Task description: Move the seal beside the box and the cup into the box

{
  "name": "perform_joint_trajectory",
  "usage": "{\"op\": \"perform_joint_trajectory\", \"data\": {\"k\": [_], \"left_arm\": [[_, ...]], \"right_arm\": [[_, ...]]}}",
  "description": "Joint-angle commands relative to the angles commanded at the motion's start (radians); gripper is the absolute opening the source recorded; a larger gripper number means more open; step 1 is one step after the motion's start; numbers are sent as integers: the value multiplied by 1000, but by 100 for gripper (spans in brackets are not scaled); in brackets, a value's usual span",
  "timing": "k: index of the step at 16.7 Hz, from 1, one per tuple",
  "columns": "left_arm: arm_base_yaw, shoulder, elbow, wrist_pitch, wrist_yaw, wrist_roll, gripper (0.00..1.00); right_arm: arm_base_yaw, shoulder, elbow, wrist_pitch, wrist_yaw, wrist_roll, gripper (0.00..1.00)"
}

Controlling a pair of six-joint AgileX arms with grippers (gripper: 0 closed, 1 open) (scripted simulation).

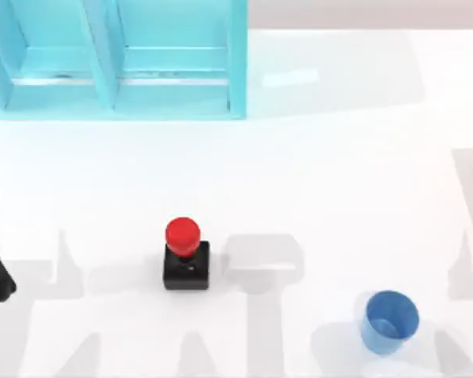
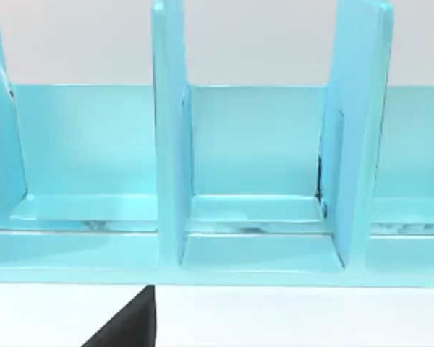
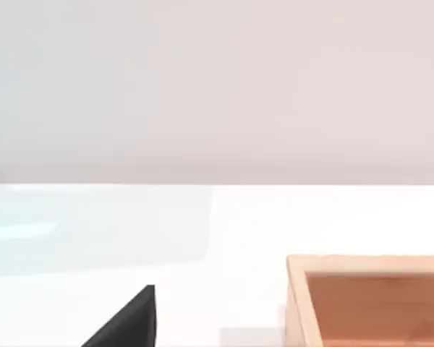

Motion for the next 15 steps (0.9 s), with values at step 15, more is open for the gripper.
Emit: {"op": "perform_joint_trajectory", "data": {"k": [15], "left_arm": [[0, 0, 0, 0, 0, 0, 100]], "right_arm": [[361, 666, 754, -457, -94, 233, 100]]}}
